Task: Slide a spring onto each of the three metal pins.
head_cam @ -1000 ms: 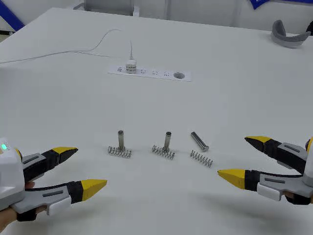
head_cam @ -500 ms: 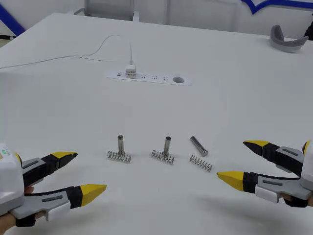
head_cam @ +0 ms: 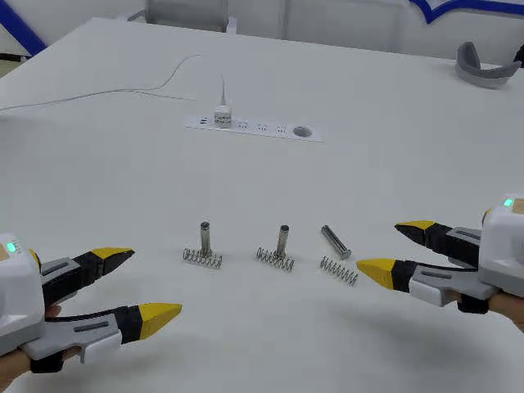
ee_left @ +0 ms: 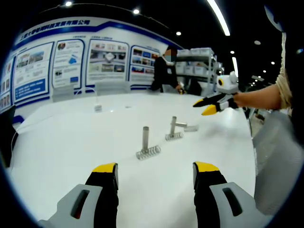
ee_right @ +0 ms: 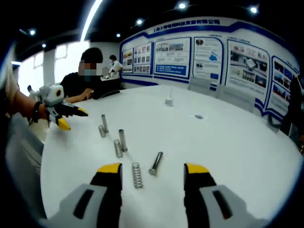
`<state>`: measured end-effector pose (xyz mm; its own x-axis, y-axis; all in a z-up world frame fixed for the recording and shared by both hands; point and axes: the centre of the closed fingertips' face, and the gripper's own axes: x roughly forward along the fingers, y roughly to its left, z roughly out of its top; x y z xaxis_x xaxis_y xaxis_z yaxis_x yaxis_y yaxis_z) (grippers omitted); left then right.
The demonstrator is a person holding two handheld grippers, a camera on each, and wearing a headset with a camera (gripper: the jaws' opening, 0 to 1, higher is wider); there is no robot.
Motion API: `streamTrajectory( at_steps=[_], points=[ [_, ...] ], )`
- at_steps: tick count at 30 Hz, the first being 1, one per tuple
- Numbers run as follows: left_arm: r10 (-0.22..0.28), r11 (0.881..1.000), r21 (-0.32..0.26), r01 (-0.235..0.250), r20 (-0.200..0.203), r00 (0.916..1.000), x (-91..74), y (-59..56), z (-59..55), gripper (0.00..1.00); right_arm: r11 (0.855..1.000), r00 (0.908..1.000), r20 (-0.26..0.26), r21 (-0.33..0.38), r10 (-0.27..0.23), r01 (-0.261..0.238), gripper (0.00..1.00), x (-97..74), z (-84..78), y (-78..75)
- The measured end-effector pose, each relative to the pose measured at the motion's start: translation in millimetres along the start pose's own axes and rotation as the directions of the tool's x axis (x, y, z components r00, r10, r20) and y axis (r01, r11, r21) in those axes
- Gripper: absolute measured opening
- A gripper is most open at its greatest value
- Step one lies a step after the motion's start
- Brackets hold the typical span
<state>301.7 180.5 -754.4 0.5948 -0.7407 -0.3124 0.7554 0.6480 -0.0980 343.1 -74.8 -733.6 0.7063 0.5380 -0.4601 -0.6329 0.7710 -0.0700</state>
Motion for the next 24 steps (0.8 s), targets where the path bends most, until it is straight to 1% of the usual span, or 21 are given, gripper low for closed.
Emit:
streamTrajectory(
  at_steps=[1,2,7,8,11,15,18,21,24],
  points=[
    [0.0,1.0,0.0,0.0,0.001,1.0,-0.3,-0.8,-0.3,0.65,1.0,0.9998,-0.01,-0.011,-0.02,0.02,0.51,2.6,1.6,-3.6],
    [0.001,1.0,0.0,-0.001,0.002,1.0,-0.5,-1.6,-0.3,0.65,1.0,0.9995,-0.015,-0.01,-0.028,0.028,0.5,4.5,2.4,-5.2],
    [0.003,1.0,0.004,-0.003,0.004,1.0,-2.6,-4.8,0.0,0.65,0.999,0.9976,-0.049,-0.002,-0.049,0.049,0.43,15.2,5.3,-10.0],
    [0.006,1.0,0.004,-0.006,0.005,1.0,-3.5,-5.0,-0.1,0.65,0.998,0.9967,-0.056,-0.001,-0.059,0.059,0.42,17.3,6.4,-12.1],
    [0.013,1.0,0.0,-0.013,0.007,0.9999,-5.0,-5.5,-0.6,0.65,0.997,0.9962,-0.054,0.018,-0.069,0.07,0.38,21.3,11.9,-15.6],
    [0.016,1.0,0.0,-0.016,0.007,0.9999,-5.9,-7.7,-1.4,0.65,0.997,0.9951,-0.07,0.021,-0.07,0.071,0.34,30.6,14.9,-18.0],
    [0.017,1.0,0.0,-0.017,0.01,0.9998,-6.4,-10.0,-1.3,0.65,0.997,0.9934,-0.096,0.03,-0.063,0.066,0.33,39.5,14.4,-17.2],
    [0.018,1.0,0.001,-0.018,0.01,0.9998,-7.2,-11.2,-1.7,0.65,0.997,0.9928,-0.104,0.036,-0.059,0.063,0.31,44.8,15.4,-15.0],
    [0.021,1.0,0.0,-0.021,0.01,0.9997,-8.2,-12.2,-2.6,0.65,0.998,0.9899,-0.131,0.031,-0.054,0.059,0.3,51.5,13.2,-13.7]
  ],
)
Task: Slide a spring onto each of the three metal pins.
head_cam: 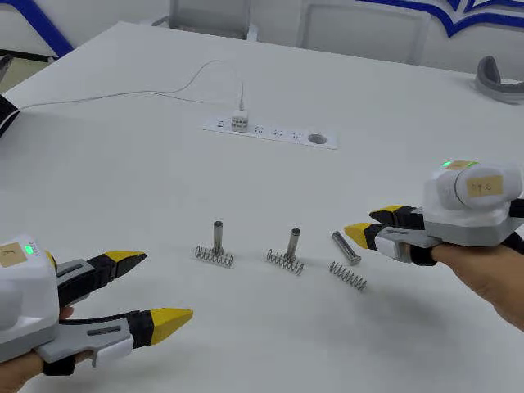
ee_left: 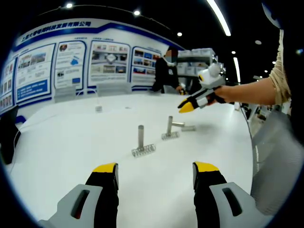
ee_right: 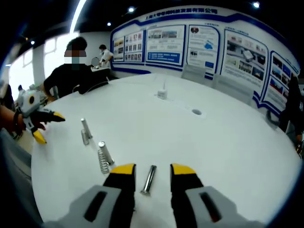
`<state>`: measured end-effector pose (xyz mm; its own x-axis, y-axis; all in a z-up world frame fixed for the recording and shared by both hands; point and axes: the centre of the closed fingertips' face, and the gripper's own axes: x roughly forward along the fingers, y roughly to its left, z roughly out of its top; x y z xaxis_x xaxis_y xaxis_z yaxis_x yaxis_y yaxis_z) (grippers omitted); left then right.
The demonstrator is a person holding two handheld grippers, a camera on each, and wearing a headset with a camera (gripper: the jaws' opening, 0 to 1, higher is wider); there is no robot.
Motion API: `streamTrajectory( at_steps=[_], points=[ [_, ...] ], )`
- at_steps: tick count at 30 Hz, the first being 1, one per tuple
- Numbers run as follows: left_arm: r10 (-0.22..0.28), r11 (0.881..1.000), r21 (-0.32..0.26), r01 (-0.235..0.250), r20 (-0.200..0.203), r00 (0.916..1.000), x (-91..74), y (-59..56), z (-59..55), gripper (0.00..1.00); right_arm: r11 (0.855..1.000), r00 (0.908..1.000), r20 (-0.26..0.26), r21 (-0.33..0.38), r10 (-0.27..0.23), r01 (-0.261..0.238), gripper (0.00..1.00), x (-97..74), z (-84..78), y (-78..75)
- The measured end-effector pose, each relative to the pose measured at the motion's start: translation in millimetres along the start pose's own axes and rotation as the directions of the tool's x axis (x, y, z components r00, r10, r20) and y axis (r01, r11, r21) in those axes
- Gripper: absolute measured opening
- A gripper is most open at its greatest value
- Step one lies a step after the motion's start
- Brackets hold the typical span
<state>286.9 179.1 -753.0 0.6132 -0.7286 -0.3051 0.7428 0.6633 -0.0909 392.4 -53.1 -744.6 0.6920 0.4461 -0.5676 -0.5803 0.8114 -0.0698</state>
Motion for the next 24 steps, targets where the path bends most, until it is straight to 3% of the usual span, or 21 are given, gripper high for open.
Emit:
streamTrajectory(
  at_steps=[10,19,24],
  points=[
    [0.008,1.0,-0.003,-0.008,0.003,1.0,-1.4,-2.5,-0.9,0.64,1.0,0.9963,-0.085,0.006,0.0,0.001,0.25,21.3,-9.7,-0.9],
    [0.011,1.0,-0.008,-0.011,0.001,0.9999,-2.7,-2.2,-2.7,0.63,1.0,0.9847,-0.174,0.009,-0.009,0.011,0.15,35.5,-20.4,0.5],
    [0.014,1.0,-0.011,-0.014,0.002,0.9999,-3.7,-1.0,-3.2,0.63,0.999,0.9772,-0.212,0.036,-0.009,0.017,0.14,41.5,-25.6,-1.9]
  ],
)
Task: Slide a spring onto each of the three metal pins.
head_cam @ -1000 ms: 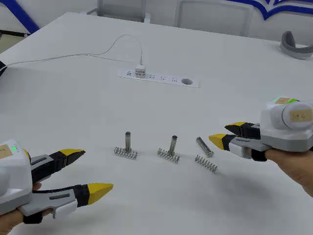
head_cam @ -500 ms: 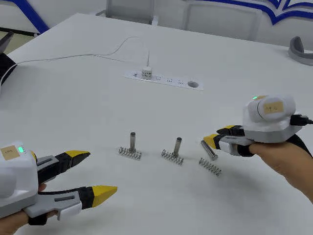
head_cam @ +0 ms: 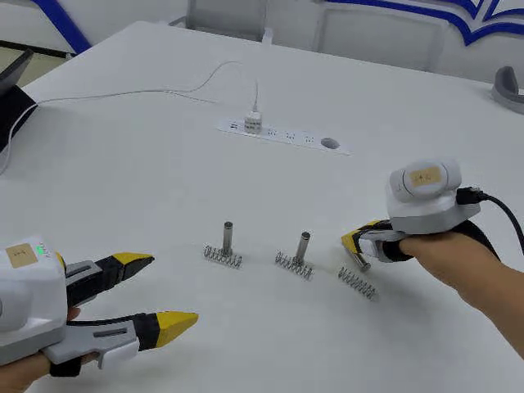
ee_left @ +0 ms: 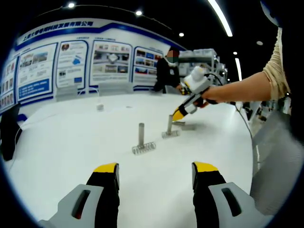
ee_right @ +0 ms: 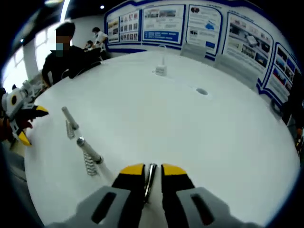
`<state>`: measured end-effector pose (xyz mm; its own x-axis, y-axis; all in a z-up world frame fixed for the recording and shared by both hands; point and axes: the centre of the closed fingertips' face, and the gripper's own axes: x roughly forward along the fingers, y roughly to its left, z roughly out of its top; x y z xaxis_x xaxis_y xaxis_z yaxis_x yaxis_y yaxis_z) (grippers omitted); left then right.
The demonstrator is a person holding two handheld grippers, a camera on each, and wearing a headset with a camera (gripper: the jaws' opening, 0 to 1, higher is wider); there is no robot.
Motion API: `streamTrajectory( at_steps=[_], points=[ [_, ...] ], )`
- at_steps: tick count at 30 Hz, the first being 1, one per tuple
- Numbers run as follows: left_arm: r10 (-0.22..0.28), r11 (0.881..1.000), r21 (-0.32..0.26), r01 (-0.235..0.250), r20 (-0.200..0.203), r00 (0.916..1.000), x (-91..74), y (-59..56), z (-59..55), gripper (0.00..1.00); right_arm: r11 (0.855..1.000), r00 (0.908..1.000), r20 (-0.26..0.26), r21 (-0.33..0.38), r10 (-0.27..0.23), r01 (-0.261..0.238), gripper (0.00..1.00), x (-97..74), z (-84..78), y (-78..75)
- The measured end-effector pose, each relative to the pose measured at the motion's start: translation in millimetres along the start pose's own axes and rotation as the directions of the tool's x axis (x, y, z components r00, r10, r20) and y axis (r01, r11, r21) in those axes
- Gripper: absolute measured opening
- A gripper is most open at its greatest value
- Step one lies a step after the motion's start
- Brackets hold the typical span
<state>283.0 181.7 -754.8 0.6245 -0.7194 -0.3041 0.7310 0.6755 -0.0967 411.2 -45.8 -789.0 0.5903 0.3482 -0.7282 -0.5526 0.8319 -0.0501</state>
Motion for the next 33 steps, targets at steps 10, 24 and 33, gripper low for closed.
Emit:
streamTrajectory(
  at_steps=[10,24,33],
  points=[
    [0.0,1.0,-0.004,0.0,-0.004,1.0,-1.8,2.1,-2.7,0.62,0.999,0.999,-0.045,0.049,0.009,-0.006,0.11,9.6,-4.7,-0.9],
    [-0.006,1.0,-0.01,0.006,0.0,1.0,-1.3,4.1,-3.3,0.62,0.998,0.9946,-0.103,0.068,0.01,-0.003,0.1,11.3,-11.1,-2.1],
    [-0.01,1.0,-0.005,0.01,0.001,0.9999,0.3,5.9,-2.2,0.61,0.999,0.9836,-0.18,0.037,0.004,0.003,0.09,14.1,-10.9,-0.5]
  ],
)
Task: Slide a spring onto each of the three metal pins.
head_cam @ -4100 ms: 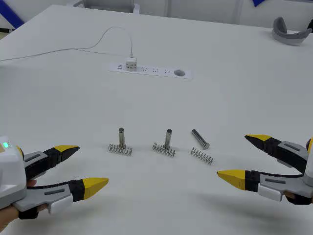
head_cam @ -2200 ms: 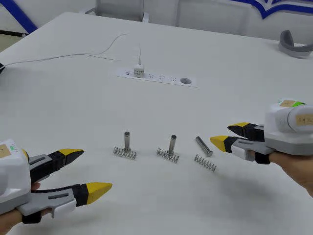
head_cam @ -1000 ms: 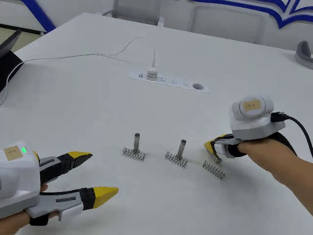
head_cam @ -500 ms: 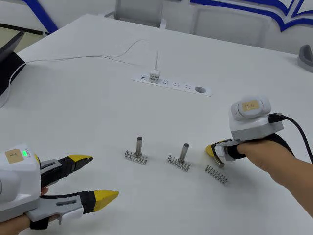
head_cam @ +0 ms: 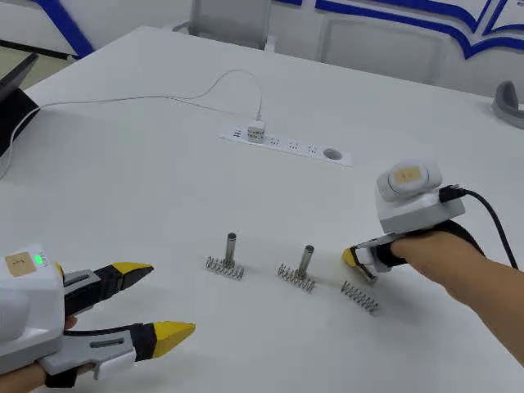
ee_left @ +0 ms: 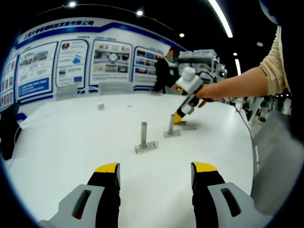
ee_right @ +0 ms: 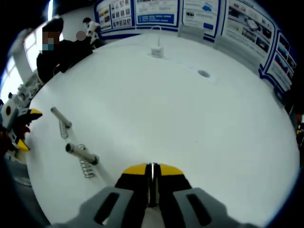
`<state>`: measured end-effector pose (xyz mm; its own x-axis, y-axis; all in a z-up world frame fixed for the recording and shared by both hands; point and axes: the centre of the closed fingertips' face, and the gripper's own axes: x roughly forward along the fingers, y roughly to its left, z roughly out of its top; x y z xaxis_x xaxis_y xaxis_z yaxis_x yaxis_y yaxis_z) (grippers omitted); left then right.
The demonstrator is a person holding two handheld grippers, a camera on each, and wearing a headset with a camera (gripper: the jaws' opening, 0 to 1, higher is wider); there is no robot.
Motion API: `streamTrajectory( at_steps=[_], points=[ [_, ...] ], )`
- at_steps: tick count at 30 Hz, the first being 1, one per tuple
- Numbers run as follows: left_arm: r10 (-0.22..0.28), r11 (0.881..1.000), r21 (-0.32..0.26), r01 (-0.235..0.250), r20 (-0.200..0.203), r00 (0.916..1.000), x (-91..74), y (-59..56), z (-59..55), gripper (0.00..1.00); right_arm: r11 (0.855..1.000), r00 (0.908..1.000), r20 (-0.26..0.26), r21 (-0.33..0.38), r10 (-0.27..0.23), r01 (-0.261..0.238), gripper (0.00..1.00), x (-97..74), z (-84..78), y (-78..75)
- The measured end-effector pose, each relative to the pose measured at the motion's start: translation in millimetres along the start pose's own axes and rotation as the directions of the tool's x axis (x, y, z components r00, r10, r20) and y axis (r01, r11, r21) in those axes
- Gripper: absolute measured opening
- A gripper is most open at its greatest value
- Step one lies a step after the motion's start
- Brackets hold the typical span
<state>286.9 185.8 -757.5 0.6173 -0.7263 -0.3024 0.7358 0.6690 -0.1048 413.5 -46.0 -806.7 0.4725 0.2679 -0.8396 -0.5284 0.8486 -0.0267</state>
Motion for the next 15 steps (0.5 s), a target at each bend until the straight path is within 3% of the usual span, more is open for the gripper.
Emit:
streamTrajectory(
  at_steps=[9,15],
  points=[
    [-0.003,1.0,0.004,0.003,0.009,1.0,2.4,0.0,4.4,0.61,0.998,0.9984,-0.054,-0.055,-0.017,0.014,0.09,-1.0,0.3,3.1],
    [-0.005,1.0,0.011,0.005,0.01,0.9999,2.2,-1.7,6.2,0.61,0.997,0.9989,-0.025,-0.06,-0.04,0.038,0.09,-2.1,0.8,1.3]
  ],
)
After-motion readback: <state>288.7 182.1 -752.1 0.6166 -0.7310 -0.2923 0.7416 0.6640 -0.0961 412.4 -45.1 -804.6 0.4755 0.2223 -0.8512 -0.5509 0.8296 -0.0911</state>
